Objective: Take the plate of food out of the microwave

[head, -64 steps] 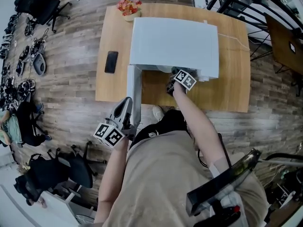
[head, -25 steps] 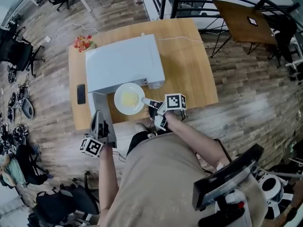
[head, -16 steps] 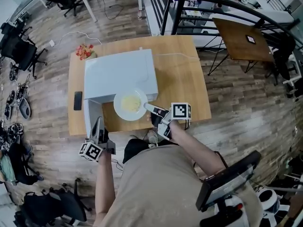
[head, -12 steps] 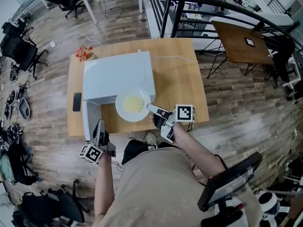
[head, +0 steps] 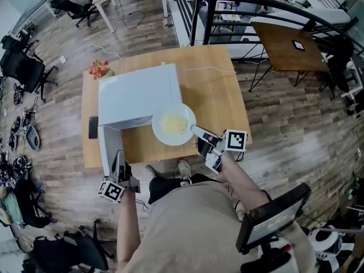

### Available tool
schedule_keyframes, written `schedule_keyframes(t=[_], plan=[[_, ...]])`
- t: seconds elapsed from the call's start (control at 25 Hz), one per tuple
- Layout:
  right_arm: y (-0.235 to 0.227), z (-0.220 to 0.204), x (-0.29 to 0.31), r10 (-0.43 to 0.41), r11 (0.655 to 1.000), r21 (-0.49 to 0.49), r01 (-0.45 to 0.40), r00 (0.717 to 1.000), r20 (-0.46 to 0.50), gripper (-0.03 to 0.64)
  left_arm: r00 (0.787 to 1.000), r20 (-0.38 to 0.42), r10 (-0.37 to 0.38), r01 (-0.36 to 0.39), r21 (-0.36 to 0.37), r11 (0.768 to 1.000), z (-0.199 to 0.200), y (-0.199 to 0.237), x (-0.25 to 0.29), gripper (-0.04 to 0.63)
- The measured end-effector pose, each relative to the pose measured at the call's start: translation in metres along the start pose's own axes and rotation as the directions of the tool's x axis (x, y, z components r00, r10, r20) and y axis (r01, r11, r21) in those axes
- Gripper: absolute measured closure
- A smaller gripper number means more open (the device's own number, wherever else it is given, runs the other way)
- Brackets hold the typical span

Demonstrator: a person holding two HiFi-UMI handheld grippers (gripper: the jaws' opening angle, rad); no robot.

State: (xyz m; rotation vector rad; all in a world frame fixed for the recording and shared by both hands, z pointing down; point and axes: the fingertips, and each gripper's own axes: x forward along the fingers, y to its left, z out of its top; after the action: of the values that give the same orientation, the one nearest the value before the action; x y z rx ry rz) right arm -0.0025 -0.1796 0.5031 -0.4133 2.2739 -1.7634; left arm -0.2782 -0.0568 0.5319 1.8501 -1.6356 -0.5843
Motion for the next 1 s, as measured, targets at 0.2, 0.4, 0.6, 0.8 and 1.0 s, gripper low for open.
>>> schedule_keyframes(t=[0.2, 0.4, 0.6, 0.8, 1.0], plan=[[-0.001, 0.004, -0.005, -0.037, 0.999, -0.025, 0.037, 0.999, 0.031, 0.6, 0.999, -0.031, -0.015, 0.014, -0.011, 1.0, 0.0, 0.011, 0.014, 0.591], [-0.004, 0.007, -0.005, -0.06, 0.998, -0.023, 0.062, 0.995, 0.076, 0.6, 0.996, -0.071, -0.059, 0.059, 0.002, 0.998, 0.004, 0.011, 0.033, 0.591], [-0.008, 0.006, -0.003, -0.066, 0.998, -0.005, 0.067, 0.992, 0.104, 0.6, 0.99, -0.112, -0.08, 0.083, 0.02, 0.996, 0.005, 0.011, 0.042, 0.591], [-0.018, -0.002, -0.007, -0.098, 0.995, 0.011, 0.098, 0.989, 0.107, 0.6, 0.984, -0.162, -0.068, 0.07, 0.007, 0.998, -0.004, 0.012, 0.043, 0.591], [-0.038, -0.014, -0.01, -0.147, 0.989, 0.026, 0.145, 0.986, 0.08, 0.6, 0.981, -0.181, -0.065, 0.063, -0.02, 0.998, -0.019, 0.014, 0.043, 0.591]])
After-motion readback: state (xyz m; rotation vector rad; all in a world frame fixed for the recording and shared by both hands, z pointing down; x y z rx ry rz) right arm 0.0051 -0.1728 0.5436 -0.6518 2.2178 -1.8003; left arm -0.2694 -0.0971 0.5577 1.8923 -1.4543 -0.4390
